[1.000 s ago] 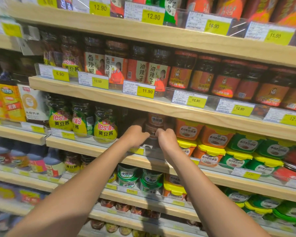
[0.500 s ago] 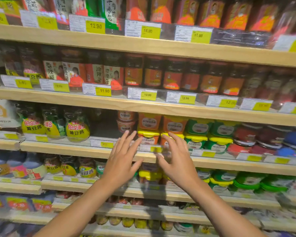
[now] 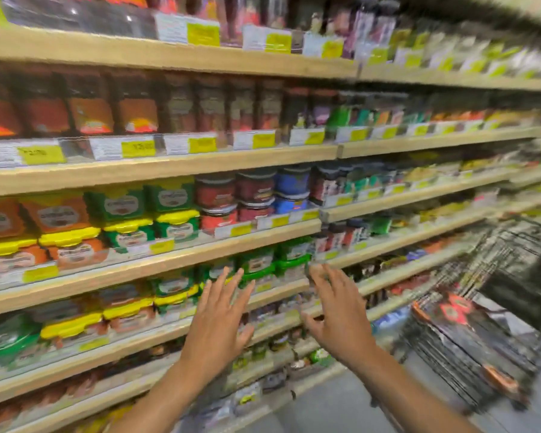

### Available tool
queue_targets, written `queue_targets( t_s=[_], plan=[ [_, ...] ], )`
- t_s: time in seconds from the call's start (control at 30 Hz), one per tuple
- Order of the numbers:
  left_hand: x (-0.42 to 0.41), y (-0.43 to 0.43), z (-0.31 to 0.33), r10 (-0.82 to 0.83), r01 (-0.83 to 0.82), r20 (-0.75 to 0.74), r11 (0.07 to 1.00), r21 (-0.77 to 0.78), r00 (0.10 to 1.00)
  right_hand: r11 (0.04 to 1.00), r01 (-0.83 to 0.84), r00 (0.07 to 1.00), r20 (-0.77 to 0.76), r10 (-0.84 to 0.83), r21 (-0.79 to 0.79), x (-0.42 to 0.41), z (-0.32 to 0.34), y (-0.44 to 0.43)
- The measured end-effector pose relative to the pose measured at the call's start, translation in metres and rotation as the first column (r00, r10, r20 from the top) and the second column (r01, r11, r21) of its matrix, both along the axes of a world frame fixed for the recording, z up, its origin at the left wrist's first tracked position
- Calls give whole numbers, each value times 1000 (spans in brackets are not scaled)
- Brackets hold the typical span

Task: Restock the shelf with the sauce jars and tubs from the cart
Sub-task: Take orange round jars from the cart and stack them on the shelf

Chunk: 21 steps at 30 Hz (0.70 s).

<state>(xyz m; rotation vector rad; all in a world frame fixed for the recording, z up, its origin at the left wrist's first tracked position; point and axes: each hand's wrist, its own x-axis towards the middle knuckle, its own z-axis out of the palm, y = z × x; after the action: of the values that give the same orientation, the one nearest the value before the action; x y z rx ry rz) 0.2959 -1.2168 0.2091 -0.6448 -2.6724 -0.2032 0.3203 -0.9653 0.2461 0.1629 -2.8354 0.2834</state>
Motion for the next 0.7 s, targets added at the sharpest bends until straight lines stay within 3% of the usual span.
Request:
queue_targets(
  t_s=[0.2, 0.5, 0.7],
  plan=[
    [-4, 153, -34, -192, 192, 189, 981, 21, 963, 946, 286, 955, 125, -269, -150, 44, -36, 144],
    [-30, 335, -82, -458, 439, 386, 887, 141, 801, 691, 628, 777, 247, -579, -358, 92, -81, 297],
    [-77, 449, -118, -542, 542, 442, 829, 140, 715, 571, 759, 650, 321, -688, -314, 81, -111, 390]
  ],
)
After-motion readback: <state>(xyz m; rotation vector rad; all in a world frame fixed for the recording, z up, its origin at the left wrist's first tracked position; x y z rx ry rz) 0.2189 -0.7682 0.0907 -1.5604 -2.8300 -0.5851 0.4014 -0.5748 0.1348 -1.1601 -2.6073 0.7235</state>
